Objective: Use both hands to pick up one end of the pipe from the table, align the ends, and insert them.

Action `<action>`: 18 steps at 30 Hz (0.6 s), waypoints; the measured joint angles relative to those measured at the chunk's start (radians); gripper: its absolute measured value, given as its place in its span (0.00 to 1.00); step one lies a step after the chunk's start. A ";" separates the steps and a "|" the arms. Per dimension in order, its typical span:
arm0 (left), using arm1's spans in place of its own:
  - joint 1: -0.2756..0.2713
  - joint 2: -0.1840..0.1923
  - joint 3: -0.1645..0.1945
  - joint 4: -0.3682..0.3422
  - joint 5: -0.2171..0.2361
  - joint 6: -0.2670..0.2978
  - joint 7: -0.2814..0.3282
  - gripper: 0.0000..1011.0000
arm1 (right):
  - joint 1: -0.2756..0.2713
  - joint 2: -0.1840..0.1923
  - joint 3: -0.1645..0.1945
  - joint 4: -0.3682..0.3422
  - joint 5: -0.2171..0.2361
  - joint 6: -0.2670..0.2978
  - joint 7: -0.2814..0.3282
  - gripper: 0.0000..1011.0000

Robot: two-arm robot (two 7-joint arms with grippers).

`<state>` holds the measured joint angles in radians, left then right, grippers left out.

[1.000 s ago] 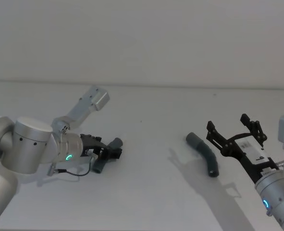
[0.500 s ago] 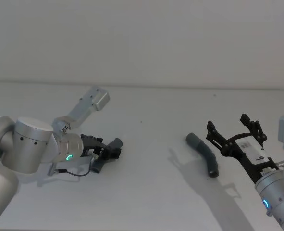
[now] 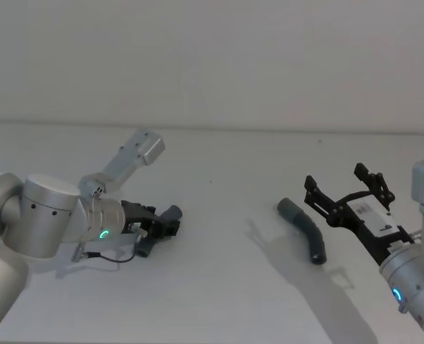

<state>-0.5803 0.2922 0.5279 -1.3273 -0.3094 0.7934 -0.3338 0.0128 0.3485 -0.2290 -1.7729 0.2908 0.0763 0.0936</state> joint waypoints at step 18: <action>0.000 0.000 0.001 0.001 0.000 0.001 -0.001 0.52 | 0.118 0.072 -0.016 0.001 0.006 0.286 0.079 0.99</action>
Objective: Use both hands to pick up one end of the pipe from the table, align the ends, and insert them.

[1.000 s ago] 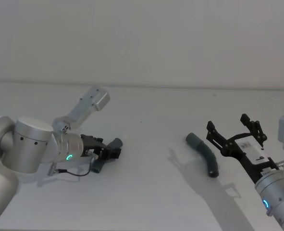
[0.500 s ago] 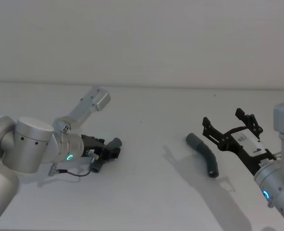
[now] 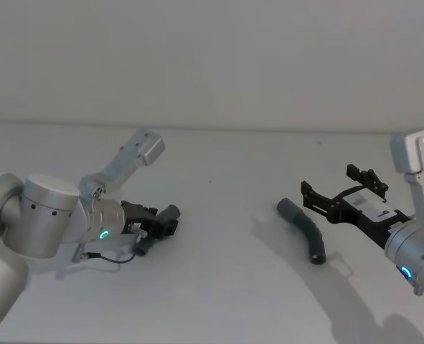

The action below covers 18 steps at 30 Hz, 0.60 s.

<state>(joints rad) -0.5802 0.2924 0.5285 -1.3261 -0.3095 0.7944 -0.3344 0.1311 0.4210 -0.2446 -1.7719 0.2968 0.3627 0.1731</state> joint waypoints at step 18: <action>0.000 0.000 0.000 0.000 0.000 0.001 0.000 0.41 | 0.093 0.070 -0.041 0.059 -0.022 0.147 0.100 0.99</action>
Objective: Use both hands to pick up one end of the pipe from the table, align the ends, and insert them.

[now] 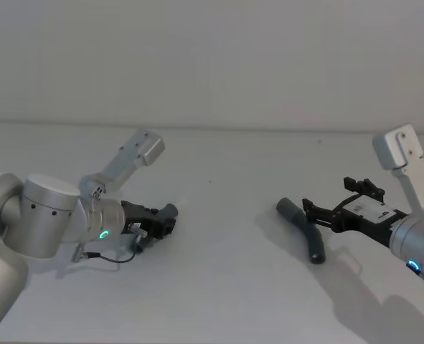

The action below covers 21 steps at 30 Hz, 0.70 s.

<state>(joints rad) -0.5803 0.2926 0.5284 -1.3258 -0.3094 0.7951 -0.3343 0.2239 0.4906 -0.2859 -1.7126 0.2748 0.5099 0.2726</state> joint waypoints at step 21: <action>0.000 0.000 0.000 0.000 0.000 0.000 0.000 0.36 | 0.073 0.003 -0.046 0.085 -0.031 0.076 0.064 0.99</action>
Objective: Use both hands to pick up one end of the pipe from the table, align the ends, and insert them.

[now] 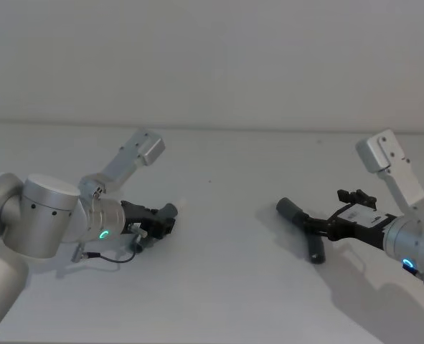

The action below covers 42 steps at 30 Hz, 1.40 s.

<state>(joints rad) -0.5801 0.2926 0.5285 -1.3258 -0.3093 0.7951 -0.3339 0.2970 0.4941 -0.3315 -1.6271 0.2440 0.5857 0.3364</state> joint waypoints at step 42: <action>0.000 0.000 0.000 0.000 0.000 0.000 0.000 0.36 | 0.034 -0.062 -0.029 0.066 -0.027 0.100 0.027 0.99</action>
<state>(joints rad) -0.5801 0.2926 0.5285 -1.3258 -0.3093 0.7950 -0.3339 0.3310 0.4316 -0.3605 -1.5610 0.2167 0.6857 0.3636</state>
